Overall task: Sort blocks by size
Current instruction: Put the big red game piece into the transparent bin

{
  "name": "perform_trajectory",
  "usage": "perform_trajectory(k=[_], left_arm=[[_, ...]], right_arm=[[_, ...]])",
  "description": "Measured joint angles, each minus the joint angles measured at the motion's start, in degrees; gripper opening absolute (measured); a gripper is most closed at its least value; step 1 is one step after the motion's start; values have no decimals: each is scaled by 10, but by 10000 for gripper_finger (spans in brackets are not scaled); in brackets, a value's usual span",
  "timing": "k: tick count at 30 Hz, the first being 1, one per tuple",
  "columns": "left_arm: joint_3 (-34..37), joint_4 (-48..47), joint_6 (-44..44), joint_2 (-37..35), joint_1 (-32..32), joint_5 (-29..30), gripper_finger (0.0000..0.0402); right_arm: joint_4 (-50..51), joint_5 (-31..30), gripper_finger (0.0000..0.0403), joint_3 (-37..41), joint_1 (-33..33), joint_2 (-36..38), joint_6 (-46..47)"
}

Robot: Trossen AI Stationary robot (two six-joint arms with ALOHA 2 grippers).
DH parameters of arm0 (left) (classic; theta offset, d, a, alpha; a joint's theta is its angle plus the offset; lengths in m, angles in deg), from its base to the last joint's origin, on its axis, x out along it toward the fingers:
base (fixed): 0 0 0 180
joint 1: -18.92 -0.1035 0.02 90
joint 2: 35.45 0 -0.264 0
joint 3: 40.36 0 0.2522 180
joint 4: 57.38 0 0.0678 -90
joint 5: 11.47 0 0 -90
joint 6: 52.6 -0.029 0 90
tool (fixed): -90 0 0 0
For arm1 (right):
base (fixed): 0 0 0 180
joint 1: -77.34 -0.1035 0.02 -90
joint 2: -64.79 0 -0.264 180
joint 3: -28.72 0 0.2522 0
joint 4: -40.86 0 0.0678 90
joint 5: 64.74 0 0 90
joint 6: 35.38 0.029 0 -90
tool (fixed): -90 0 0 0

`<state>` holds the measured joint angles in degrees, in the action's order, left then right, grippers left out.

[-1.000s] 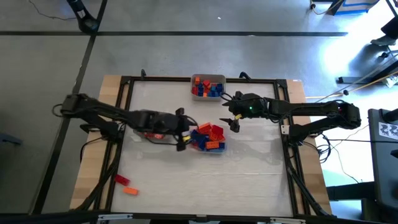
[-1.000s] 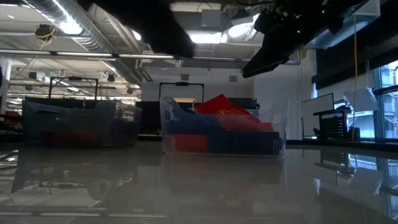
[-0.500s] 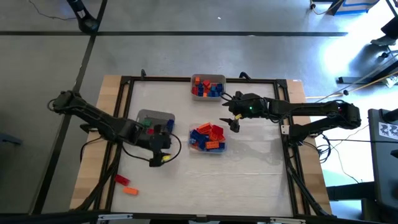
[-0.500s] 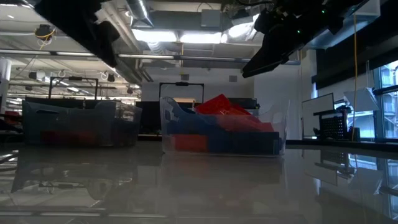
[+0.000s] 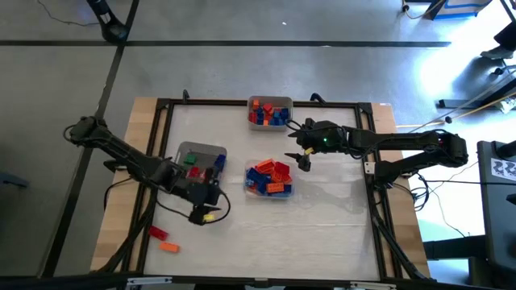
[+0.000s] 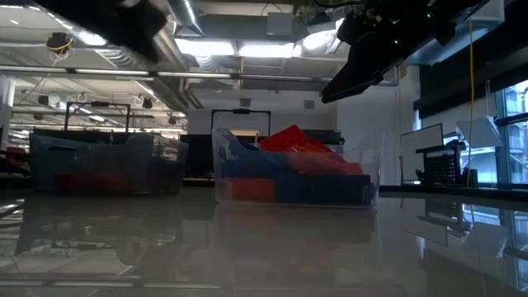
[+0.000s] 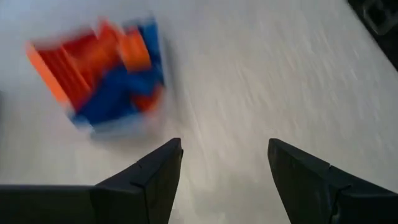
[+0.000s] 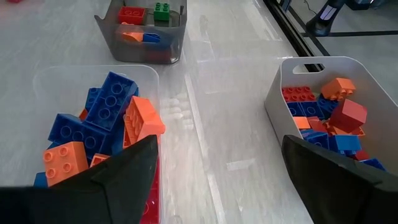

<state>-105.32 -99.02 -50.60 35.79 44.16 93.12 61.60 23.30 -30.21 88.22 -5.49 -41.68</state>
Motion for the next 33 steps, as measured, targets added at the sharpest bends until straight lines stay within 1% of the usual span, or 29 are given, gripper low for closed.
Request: perform_trajectory(k=[3,6,8,11,19,23,27,29,33], left_arm=[[0,-71,84,0,36,0,225],[0,-143,204,0,83,-4,225],[0,-172,279,0,116,-19,225],[0,-187,371,0,168,-32,225],[9,-181,556,0,280,-35,225],[11,-182,607,8,321,-35,225],[11,-185,608,41,353,-36,225],[12,-191,603,63,366,-54,225],[12,-215,614,103,386,-120,225]], right_arm=[[0,0,341,0,0,0,0],[0,0,341,0,0,0,0],[0,0,341,0,0,0,0],[0,0,341,0,0,0,0],[0,0,341,0,0,0,0],[0,-6,341,0,0,0,0],[0,-9,341,0,0,0,0],[0,-9,341,0,0,0,0],[0,-9,341,0,0,0,0]])
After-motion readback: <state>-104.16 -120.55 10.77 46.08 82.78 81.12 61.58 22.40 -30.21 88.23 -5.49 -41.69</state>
